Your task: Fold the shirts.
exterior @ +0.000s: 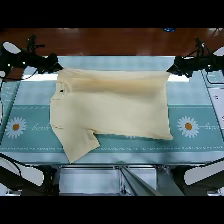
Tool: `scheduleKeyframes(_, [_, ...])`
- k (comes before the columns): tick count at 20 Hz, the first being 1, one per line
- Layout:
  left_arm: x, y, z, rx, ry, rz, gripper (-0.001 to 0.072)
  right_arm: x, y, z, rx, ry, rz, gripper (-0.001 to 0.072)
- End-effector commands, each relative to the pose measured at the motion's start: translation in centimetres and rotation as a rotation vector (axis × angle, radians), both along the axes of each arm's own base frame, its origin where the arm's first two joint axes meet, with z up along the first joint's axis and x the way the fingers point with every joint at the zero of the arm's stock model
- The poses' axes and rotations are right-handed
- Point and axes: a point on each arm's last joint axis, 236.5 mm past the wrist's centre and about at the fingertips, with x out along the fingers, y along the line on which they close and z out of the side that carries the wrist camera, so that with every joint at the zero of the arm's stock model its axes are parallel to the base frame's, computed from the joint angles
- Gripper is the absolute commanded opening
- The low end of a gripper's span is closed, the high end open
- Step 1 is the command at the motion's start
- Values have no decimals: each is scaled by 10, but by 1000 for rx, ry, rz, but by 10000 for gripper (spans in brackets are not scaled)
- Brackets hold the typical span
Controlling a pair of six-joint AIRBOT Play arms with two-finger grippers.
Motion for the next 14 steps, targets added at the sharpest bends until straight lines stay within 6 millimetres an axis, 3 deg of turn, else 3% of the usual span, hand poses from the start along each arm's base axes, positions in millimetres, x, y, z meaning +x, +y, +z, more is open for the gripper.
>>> scheduleKeyframes(1, [-44,13,-3,-4,143,-133,25,-47,-12,-15,-58,152,127,25])
scheduleKeyframes(3, [-65,22,-27,64,232,-157,24,-72,-19,-39,-114,252,164,25])
scheduleKeyframes(7, [-95,7,-66,62,353,-201,25,-91,-12,-70,-82,318,147,25])
scheduleKeyframes(10, [-102,5,-78,53,388,-205,25,-99,-10,-79,-74,342,148,25])
scheduleKeyframes(13, [-104,5,-77,45,401,-201,26,-106,-7,-80,-62,369,156,37])
scheduleKeyframes(14, [-108,5,-75,39,421,-200,61,-109,-6,-79,-56,385,151,194])
